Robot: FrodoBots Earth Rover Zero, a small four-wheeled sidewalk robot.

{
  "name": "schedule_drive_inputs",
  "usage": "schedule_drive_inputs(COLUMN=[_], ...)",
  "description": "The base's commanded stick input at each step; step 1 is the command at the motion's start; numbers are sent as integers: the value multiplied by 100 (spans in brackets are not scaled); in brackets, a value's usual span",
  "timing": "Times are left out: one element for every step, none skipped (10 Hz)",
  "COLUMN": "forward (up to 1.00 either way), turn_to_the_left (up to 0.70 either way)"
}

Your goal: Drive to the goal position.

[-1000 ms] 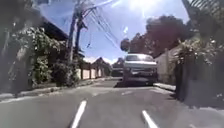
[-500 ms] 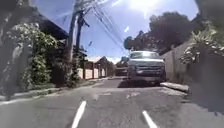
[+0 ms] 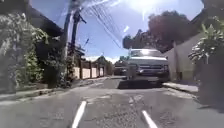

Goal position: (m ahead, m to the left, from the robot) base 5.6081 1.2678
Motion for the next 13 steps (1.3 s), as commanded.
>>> schedule_drive_inputs(forward=[70, 70, 70, 70, 70, 70, 70, 70, 70, 70, 70, 70, 70], turn_to_the_left=[0, 3, 5, 1, 0, -17, -35, -35, -35, -35, -35, -12, 17])
